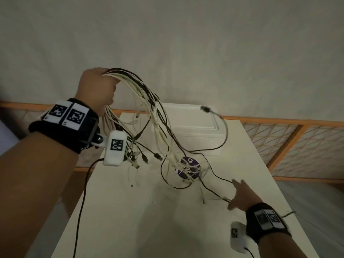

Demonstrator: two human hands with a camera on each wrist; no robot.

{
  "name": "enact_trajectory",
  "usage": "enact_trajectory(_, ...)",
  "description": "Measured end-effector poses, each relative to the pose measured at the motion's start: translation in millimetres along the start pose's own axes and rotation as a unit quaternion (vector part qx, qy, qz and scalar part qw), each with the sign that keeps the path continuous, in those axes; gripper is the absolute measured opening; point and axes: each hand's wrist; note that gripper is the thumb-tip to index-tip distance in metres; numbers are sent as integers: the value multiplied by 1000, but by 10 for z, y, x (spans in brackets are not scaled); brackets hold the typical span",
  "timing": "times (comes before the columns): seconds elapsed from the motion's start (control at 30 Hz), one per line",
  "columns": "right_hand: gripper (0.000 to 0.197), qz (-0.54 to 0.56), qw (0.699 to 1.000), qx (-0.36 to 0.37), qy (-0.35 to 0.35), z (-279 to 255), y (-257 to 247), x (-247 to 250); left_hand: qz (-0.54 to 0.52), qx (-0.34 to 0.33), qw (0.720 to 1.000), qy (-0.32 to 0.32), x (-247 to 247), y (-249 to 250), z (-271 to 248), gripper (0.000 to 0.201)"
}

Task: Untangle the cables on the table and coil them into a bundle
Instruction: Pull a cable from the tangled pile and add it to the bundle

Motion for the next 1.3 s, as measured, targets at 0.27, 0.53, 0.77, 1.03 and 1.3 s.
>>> enact_trajectory(0.27, 49, -17, 957, 196, 212, -1058, -906, 944, 37, -62, 995, -71, -304, 170, -166, 20)
enact_trajectory(0.53, 22, 245, 823, 455, 235, -1334, -1667, 725, 50, -102, 988, -100, -448, 357, -411, 19)
enact_trajectory(0.77, 36, 151, 936, 316, 37, -350, -1460, -45, -3, -108, 989, -100, -325, 559, -516, 29)
enact_trajectory(1.03, 94, 78, 980, 178, 44, 223, -612, -290, 2, -97, 992, -80, -180, 502, -419, 27)
enact_trajectory(1.3, 100, 332, 915, 189, 131, 343, -81, -446, -13, -120, 990, -73, -243, 514, -459, 28)
Point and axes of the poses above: each hand's wrist, its own z-axis towards the middle knuckle, its own x-axis out of the back of the hand, y = z × x, and after that the axes turned 4 degrees about -y, right-handed
